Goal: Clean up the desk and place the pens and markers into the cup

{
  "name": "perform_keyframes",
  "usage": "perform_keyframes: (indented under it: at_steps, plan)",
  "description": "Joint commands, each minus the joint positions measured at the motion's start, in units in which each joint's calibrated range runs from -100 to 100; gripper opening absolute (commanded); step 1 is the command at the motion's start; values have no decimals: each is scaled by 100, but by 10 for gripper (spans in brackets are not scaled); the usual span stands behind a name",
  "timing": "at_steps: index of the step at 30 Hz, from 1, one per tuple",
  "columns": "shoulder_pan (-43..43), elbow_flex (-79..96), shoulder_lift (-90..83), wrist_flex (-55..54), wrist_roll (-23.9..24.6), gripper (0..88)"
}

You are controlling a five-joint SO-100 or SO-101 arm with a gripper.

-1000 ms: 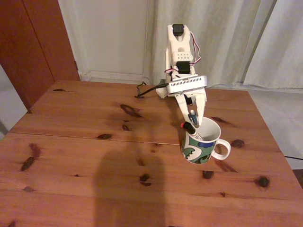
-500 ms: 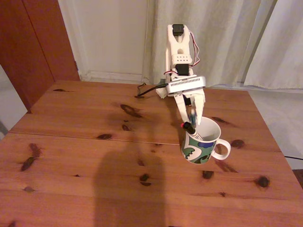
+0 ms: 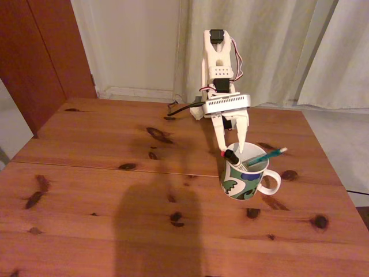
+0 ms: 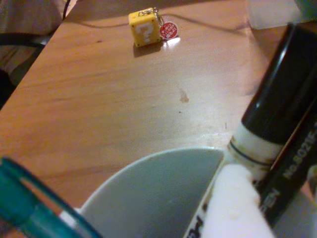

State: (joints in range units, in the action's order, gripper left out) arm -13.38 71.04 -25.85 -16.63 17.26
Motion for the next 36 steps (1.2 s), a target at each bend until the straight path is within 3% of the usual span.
perform_keyframes:
  at_steps: [1,6,9,12,16,23,28,36]
  plan:
    - [8,-80,-92,-113,-40,119]
    - [120,-134,-233,-148,-19,106]
    - [249,-278,-729,145,18,1]
    - [289,-503,-1366,1375,-19,9]
    - [289,-873,-2318,3792,-87,8]
    - [225,-576,-3948,7276,-710,8]
    - [217,-71,-4858,8437,-752,8]
    - [217,1075,-5918,9220,-925,8]
